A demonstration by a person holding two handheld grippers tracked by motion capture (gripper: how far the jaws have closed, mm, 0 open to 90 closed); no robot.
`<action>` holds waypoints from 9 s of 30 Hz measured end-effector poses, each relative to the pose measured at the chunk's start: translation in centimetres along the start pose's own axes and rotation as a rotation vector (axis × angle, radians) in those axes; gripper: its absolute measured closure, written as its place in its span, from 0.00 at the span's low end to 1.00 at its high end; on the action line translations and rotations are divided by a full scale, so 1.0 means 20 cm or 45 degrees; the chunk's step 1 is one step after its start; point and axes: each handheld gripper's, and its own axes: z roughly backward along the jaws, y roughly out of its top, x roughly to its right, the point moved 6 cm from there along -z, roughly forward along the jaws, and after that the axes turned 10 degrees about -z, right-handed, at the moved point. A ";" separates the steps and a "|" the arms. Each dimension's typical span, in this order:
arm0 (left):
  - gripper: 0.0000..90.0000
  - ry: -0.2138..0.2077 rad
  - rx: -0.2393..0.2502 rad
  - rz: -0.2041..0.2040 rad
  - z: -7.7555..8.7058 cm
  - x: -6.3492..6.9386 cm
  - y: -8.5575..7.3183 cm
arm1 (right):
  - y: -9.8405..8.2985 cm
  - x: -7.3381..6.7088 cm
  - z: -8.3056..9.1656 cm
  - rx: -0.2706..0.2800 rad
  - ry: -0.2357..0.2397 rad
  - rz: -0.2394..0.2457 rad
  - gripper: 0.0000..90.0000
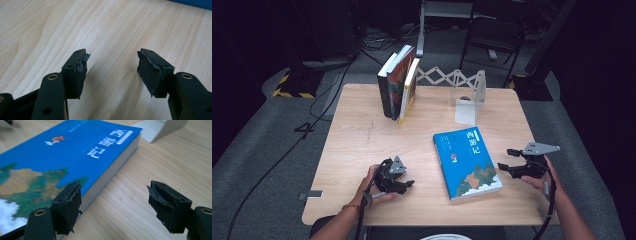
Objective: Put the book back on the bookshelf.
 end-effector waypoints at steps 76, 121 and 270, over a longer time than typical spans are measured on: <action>0.23 0.063 0.028 0.075 -0.43 -0.23 0.38 | -0.18 0.02 -0.09 -0.232 0.116 0.106 0.43; 0.26 0.064 -0.065 0.036 0.00 -0.04 -0.03 | -0.09 -0.48 -0.33 -0.162 0.173 0.241 0.30; 0.75 -0.014 0.254 -0.127 0.11 -0.06 0.36 | 0.26 -0.36 -0.46 0.002 0.026 0.596 0.71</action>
